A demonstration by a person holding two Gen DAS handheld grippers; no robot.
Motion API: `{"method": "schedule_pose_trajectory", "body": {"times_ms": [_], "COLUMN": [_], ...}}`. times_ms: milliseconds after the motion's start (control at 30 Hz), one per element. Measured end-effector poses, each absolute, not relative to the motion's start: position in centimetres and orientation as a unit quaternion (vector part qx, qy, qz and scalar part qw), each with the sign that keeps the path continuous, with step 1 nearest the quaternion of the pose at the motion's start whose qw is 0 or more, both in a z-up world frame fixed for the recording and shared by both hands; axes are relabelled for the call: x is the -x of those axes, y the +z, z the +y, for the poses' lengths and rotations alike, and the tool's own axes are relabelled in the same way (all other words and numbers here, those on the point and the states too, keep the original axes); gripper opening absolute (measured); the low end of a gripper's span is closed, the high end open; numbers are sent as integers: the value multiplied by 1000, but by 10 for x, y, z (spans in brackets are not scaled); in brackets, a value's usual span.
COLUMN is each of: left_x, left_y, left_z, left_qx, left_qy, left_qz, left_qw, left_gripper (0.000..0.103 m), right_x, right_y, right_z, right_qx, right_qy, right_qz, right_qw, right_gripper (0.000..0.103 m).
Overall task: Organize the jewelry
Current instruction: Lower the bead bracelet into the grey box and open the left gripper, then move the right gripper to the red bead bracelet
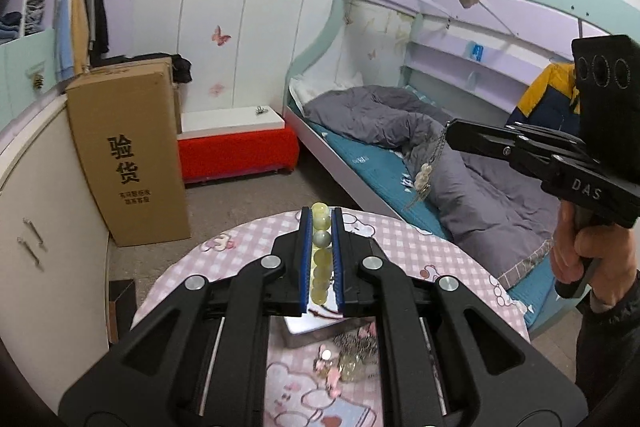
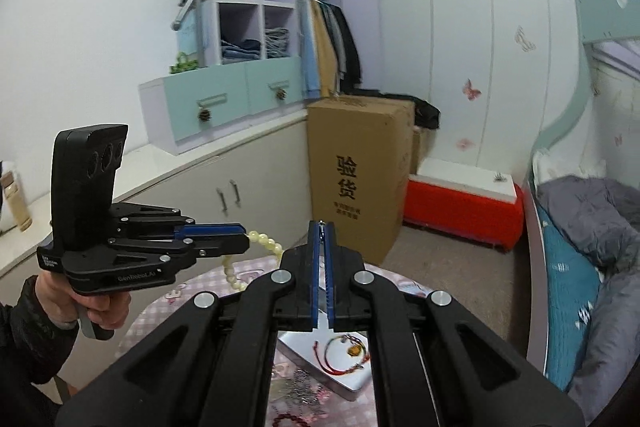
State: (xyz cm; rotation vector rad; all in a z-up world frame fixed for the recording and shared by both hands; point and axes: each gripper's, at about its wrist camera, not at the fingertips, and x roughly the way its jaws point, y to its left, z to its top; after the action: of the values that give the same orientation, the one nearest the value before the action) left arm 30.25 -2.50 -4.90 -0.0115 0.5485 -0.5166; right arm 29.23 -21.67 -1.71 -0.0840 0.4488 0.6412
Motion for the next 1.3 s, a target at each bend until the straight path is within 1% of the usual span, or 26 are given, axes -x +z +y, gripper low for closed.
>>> {"method": "schedule_pose_trajectory", "body": {"times_ms": [233, 267, 300, 333, 367, 400, 433, 467, 633, 1033, 1300], "left_x": [-333, -336, -338, -336, -330, -326, -323, -322, -301, -242, -210], "left_y": [-70, -73, -75, -76, -73, -72, -70, -69, -57, -25, -23], "left_z": [-49, -50, -52, -50, -46, -43, -40, -37, -20, 4, 15], "left_qx": [-6, -10, -19, -23, -21, -20, -20, -19, -16, 5, 15], "left_qy": [-249, -241, -221, -202, -185, -176, -167, -161, -109, -82, -85], "left_qz": [311, 318, 324, 319, 298, 288, 285, 283, 263, 217, 204], "left_qw": [917, 917, 920, 926, 936, 941, 944, 945, 959, 973, 975], "left_gripper": [11, 24, 40, 86, 97, 97, 97, 97, 97, 97, 97], "right_x": [-319, -322, -325, -327, -329, -327, -324, -321, -310, -264, -224], "right_y": [-51, -55, -60, -64, -68, -70, -70, -68, -62, -33, -17], "right_z": [-219, -220, -221, -222, -226, -231, -235, -239, -251, -253, -255], "right_qx": [19, 17, 12, 9, 2, -5, -14, -22, -36, -43, -42], "right_qy": [294, 289, 282, 275, 260, 247, 237, 229, 186, 154, 148], "right_qz": [265, 272, 283, 292, 296, 293, 284, 275, 272, 239, 216], "right_qw": [918, 918, 917, 916, 919, 924, 929, 933, 944, 958, 964], "right_gripper": [2, 4, 8, 25, 55, 71, 89, 96, 96, 96, 96]}}
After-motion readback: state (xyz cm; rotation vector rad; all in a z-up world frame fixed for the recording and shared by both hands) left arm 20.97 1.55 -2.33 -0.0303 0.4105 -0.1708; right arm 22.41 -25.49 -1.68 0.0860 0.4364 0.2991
